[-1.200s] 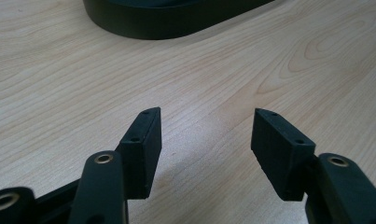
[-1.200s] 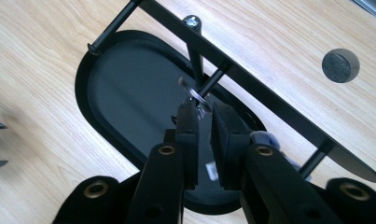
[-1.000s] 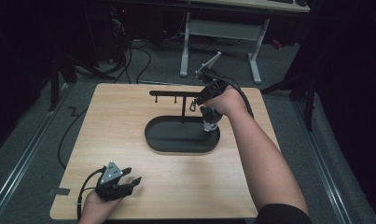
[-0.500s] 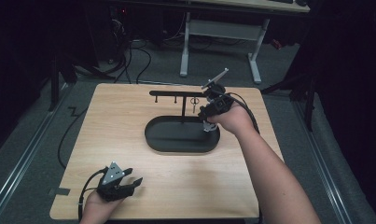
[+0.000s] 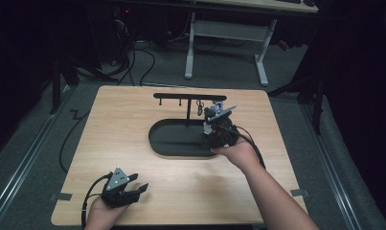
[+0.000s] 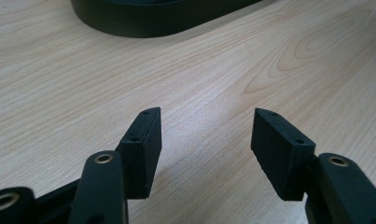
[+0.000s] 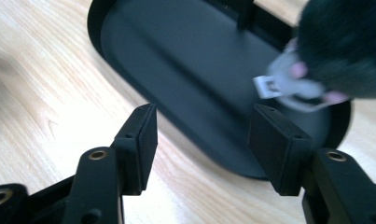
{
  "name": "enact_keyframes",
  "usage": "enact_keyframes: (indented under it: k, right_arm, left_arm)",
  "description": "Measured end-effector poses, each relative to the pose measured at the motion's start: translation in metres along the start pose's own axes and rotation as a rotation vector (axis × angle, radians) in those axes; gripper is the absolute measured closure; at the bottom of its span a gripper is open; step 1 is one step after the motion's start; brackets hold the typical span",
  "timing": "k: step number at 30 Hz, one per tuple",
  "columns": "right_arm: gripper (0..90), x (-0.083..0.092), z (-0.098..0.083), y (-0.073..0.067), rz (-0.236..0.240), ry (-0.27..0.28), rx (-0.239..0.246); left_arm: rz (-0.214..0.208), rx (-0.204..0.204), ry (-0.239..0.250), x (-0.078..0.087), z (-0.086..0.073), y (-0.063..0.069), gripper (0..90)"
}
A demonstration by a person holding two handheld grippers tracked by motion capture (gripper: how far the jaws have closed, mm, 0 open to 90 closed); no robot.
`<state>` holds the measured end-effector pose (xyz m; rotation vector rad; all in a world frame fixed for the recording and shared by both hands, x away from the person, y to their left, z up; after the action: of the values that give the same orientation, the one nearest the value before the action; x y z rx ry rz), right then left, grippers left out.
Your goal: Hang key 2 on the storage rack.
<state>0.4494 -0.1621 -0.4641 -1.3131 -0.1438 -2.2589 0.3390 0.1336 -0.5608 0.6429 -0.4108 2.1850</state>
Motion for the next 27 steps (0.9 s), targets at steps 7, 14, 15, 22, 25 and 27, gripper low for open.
enact_keyframes:
  k: [7, 14, 15, 22, 25, 27]
  right_arm:
    - [39.6, -0.005, -0.042, 0.000, -0.014, 0.116, -0.028]
    - [34.0, -0.010, -0.103, 0.003, -0.030, 0.233, -0.022]
    - [33.6, -0.009, -0.112, 0.003, -0.035, 0.257, -0.023]
    - [30.0, 0.022, -0.170, 0.007, -0.031, 0.529, -0.173]
    - [30.2, 0.024, -0.178, 0.016, -0.077, 0.522, -0.172]
    - [28.7, 0.020, -0.178, 0.017, -0.067, 0.512, -0.177]
  left_arm:
    - [-0.035, 0.025, 0.050, 0.002, 0.008, 0.006, 43.7]
    - [-0.053, 0.015, 0.059, 0.000, 0.010, 0.011, 43.6]
    - [-0.055, 0.017, 0.062, 0.001, 0.010, 0.011, 43.7]
    - [-0.067, 0.025, 0.086, 0.000, 0.014, 0.015, 43.7]
    - [-0.071, 0.013, 0.074, -0.002, 0.015, 0.017, 43.6]
    - [-0.069, 0.013, 0.079, -0.003, 0.016, 0.018, 43.2]
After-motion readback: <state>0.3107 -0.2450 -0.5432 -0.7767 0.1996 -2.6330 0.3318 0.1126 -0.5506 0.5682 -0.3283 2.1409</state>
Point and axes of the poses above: each handheld gripper's, and its own axes: x roughly backward along the jaws, z roughly out of its top, y roughly to its right, the point moved 6 cm from there along -x, roughly forward along the jaws, and after that the axes turned 11 degrees about -x, right-handed, at the moved point
